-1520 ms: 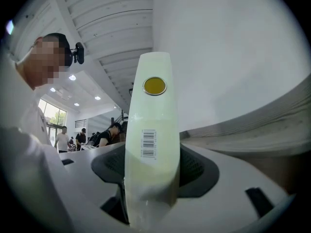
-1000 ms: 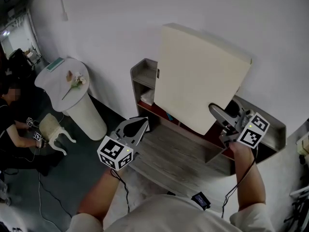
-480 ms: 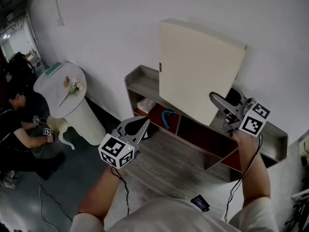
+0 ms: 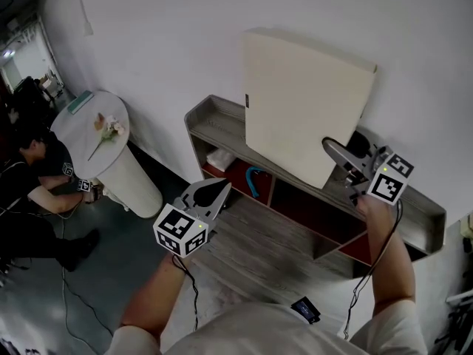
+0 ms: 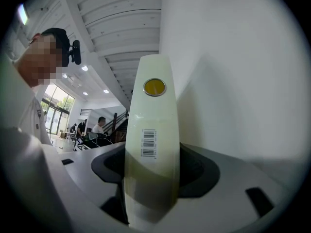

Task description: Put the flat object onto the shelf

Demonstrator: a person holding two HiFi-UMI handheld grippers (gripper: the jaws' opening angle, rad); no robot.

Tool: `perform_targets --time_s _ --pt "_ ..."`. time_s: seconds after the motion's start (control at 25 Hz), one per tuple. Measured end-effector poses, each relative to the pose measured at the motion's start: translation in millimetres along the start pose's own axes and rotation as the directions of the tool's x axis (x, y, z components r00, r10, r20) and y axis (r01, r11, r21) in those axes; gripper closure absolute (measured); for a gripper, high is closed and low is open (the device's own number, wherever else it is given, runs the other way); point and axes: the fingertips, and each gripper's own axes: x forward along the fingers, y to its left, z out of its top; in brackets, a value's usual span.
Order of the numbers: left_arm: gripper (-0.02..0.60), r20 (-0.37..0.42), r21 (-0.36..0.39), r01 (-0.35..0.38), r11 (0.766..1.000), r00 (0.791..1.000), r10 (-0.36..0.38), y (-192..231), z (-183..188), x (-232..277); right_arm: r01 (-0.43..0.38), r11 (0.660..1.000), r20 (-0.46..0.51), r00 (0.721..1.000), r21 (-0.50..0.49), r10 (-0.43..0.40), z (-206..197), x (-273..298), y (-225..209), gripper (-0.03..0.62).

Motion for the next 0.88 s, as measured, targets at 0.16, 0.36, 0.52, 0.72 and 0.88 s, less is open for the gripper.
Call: perform_targets --time_s 0.16,0.36,0.52,0.72,0.88 --pt "0.569 -0.009 -0.006 -0.004 1.000 1.000 0.004 0 -5 0 -0.014 1.000 0.014 1.000 0.005 0.014 -2 0 -3 0.303" --pt "0.569 -0.021 -0.026 -0.004 1.000 1.000 0.003 -2 -8 -1 -0.025 1.000 0.033 0.999 -0.005 0.025 1 -1 0 0.290" --pt "0.569 -0.016 -0.038 0.006 0.999 1.000 -0.006 -7 -6 -4 -0.028 0.999 0.040 0.999 -0.028 0.029 0 -2 3 0.286" --pt "0.569 -0.013 -0.029 0.012 1.000 1.000 -0.012 -13 -8 -14 0.020 1.000 0.019 1.000 -0.014 -0.020 -9 -7 0 0.275" --pt "0.569 -0.013 -0.027 0.013 1.000 1.000 -0.014 -18 -9 -23 0.061 0.998 0.018 0.998 -0.024 -0.060 -11 -20 1 0.273"
